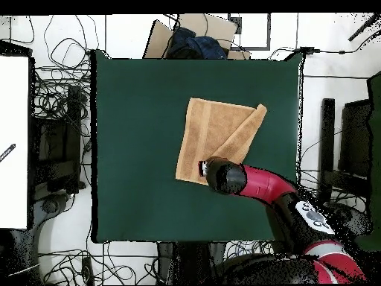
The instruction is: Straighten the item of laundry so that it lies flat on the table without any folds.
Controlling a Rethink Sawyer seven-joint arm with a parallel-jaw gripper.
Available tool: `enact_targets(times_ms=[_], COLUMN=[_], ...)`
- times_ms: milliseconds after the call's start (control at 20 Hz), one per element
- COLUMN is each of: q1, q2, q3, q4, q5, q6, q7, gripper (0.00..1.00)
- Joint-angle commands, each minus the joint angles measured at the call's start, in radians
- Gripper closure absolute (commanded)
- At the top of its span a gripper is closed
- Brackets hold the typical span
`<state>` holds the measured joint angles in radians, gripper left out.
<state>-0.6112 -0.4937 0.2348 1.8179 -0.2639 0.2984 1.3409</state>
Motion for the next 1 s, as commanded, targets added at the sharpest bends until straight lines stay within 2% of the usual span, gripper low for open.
enact_targets(times_ms=[50, 400, 800, 1000], q1=[0.032, 0.032, 0.026, 0.041], q2=[0.043, 0.024, 0.037, 0.066], q3=[0.001, 0.003, 0.008, -0.004], q4=[-0.065, -0.053, -0.053, -0.084], q5=[-0.045, -0.049, -0.053, -0.062], q6=[-0.040, -0.037, -0.052, -0.053], q7=[0.102, 0.098, 0.097, 0.093], gripper=[0.00, 0.00, 0.00, 0.00])
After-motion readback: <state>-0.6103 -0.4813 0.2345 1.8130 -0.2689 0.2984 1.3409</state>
